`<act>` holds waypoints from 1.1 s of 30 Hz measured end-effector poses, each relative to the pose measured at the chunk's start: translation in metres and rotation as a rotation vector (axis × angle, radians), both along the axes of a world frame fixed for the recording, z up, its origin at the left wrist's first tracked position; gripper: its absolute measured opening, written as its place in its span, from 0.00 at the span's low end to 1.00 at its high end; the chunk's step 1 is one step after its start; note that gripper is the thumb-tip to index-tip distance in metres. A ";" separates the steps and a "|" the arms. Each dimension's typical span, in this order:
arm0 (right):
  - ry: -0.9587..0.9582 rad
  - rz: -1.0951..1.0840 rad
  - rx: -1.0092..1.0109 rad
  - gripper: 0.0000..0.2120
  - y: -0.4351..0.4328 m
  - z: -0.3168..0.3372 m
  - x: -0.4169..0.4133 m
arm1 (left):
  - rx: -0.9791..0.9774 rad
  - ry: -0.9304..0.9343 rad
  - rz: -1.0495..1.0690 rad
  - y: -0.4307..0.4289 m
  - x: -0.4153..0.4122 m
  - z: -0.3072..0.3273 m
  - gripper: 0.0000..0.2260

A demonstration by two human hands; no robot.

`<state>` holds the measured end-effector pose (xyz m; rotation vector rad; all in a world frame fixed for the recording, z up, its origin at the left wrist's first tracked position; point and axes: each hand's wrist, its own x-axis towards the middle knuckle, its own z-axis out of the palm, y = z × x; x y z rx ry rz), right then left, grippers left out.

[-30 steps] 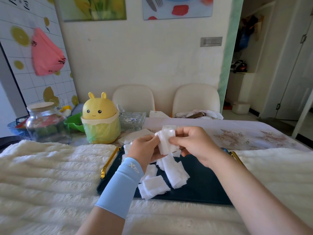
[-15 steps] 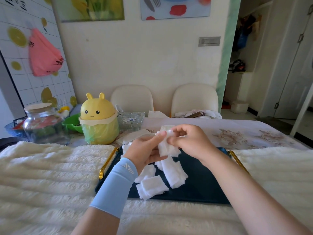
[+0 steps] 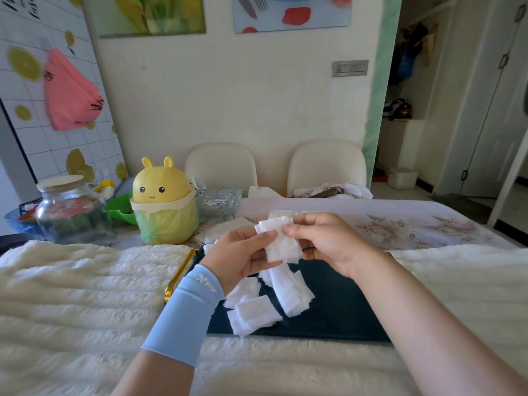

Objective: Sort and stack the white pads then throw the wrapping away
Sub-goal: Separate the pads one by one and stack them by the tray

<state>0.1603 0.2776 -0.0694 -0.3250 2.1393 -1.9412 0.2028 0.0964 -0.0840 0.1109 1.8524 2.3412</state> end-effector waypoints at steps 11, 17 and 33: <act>0.344 0.093 1.058 0.23 -0.013 0.007 0.027 | -0.115 -0.010 0.425 -0.013 -0.008 -0.004 0.02; 0.314 0.189 0.908 0.14 -0.016 0.000 0.026 | -0.146 0.017 0.459 -0.014 -0.009 -0.004 0.03; 0.417 0.014 0.720 0.03 0.005 -0.018 -0.005 | -0.261 0.041 0.494 -0.011 -0.010 -0.006 0.04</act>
